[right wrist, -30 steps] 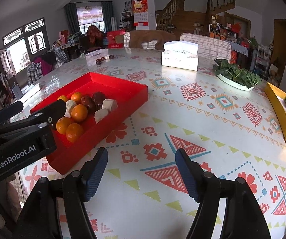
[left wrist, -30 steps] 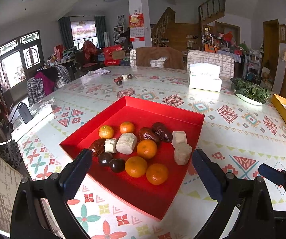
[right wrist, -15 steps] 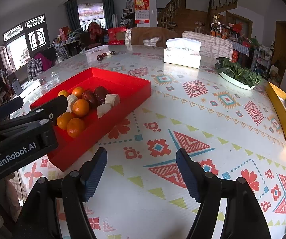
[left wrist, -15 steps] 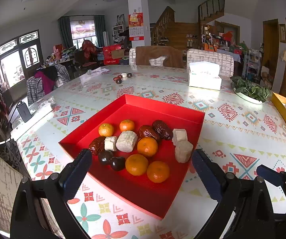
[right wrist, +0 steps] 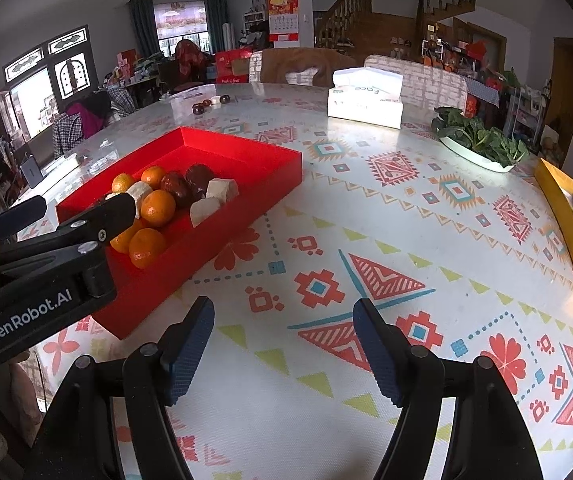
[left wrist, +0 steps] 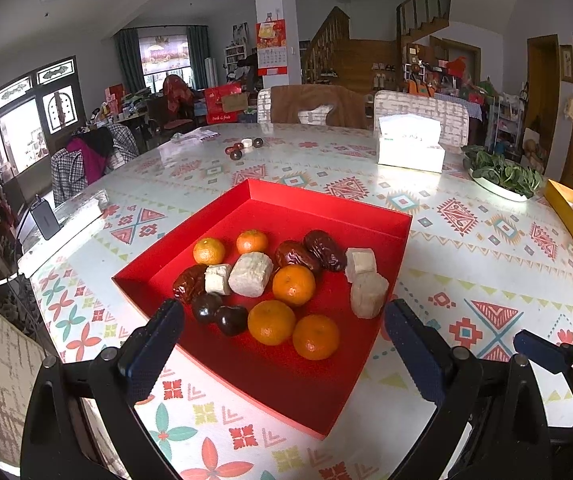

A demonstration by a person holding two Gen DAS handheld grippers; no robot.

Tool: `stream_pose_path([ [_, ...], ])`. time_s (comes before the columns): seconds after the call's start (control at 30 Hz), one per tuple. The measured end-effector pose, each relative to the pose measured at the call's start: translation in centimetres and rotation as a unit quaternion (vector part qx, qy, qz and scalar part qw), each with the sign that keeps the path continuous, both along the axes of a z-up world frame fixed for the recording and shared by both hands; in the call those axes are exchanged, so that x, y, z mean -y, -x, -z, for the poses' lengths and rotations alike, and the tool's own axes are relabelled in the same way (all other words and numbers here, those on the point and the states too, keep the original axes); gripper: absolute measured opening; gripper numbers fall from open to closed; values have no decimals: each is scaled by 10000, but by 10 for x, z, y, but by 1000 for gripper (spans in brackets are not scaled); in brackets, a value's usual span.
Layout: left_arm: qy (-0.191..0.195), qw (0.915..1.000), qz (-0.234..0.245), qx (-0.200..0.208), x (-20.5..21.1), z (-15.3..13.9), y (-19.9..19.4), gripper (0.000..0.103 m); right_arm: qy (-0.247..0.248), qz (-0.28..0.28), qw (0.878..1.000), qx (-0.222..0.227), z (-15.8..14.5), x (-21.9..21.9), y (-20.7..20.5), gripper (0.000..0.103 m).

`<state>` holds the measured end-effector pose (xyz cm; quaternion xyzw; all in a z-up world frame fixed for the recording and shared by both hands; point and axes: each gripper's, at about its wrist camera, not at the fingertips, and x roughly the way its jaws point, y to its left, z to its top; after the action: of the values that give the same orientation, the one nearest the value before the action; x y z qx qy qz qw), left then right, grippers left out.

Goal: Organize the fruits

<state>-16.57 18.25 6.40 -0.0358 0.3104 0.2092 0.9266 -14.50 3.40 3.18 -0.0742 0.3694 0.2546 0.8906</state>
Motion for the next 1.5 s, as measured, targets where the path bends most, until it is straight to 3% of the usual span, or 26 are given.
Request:
stream_pose_path([
  [0.4, 8, 10000, 9, -12, 1, 4, -2, 100, 25, 21, 10000, -7, 3, 0, 0, 77],
  [0.67, 30, 9998, -14, 198, 2, 4, 5, 100, 12, 47, 10000, 5, 3, 2, 2, 77],
  [0.93, -137, 9969, -26, 771, 7, -17, 25, 100, -5, 38, 10000, 89, 1, 3, 7, 77],
  [1.17, -410, 9871, -156, 1537, 11, -50, 59, 103, -46, 128, 9995, 279, -7, 11, 17, 77],
  [1.37, -866, 9750, -490, 1989, 23, -71, 83, 103, -110, 282, 9973, 667, -22, 25, 32, 79],
  [1.5, -747, 9727, -533, 2133, 24, -80, 91, 103, -114, 316, 9953, 903, -30, 34, 40, 83],
])
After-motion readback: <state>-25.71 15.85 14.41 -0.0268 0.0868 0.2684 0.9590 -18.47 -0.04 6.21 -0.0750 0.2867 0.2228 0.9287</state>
